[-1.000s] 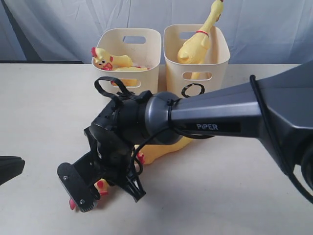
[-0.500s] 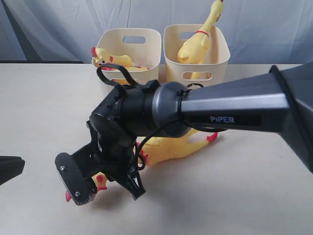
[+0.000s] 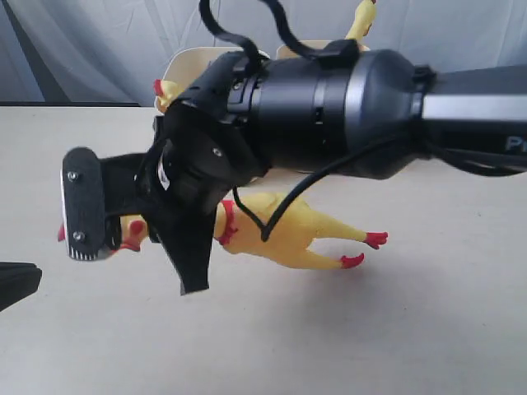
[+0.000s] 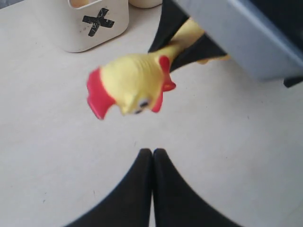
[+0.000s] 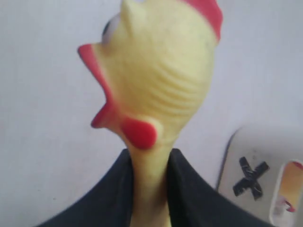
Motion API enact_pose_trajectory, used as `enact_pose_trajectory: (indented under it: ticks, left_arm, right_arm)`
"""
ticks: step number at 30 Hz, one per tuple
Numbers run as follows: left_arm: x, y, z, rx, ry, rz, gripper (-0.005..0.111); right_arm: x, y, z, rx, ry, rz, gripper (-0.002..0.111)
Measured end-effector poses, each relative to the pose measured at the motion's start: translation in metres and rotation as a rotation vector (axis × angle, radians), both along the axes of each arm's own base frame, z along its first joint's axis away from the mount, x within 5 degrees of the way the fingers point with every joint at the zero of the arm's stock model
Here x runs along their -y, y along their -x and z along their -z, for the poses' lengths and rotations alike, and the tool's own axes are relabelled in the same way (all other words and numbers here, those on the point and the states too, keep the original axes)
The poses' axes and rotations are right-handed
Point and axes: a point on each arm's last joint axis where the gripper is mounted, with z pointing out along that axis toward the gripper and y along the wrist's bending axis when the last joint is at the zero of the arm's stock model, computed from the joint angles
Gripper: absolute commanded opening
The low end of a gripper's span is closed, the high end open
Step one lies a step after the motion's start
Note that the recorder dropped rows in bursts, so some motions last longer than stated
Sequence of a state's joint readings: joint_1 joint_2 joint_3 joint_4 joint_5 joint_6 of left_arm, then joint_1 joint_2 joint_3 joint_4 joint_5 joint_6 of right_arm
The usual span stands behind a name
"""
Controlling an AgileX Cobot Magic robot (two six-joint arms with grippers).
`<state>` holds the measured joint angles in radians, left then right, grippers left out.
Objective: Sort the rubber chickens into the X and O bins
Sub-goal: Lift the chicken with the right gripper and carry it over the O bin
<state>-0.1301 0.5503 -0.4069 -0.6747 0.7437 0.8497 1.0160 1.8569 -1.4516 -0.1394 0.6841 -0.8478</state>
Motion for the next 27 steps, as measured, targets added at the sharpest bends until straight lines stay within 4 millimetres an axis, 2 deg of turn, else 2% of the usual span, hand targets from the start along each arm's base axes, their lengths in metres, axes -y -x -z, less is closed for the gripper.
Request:
enact_pose_trajectory:
  ticks: [7,15,21,27]
  left_arm:
    - [0.000,0.000,0.000,0.000,0.000,0.000,0.000]
    - [0.000,0.000,0.000,0.000,0.000,0.000,0.000]
    - [0.000,0.000,0.000,0.000,0.000,0.000,0.000]
    - [0.000,0.000,0.000,0.000,0.000,0.000,0.000]
  right_arm:
    - [0.011,-0.008,-0.049,0.146,-0.221,0.174,-0.001]
    - [0.044,-0.035,-0.098,0.197,-0.549,0.446,-0.001]
    - [0.060,-0.049,-0.117,0.195,-0.727,0.539,-0.001]
    - [0.071,-0.059,-0.124,0.230,-0.768,0.548,-0.001]
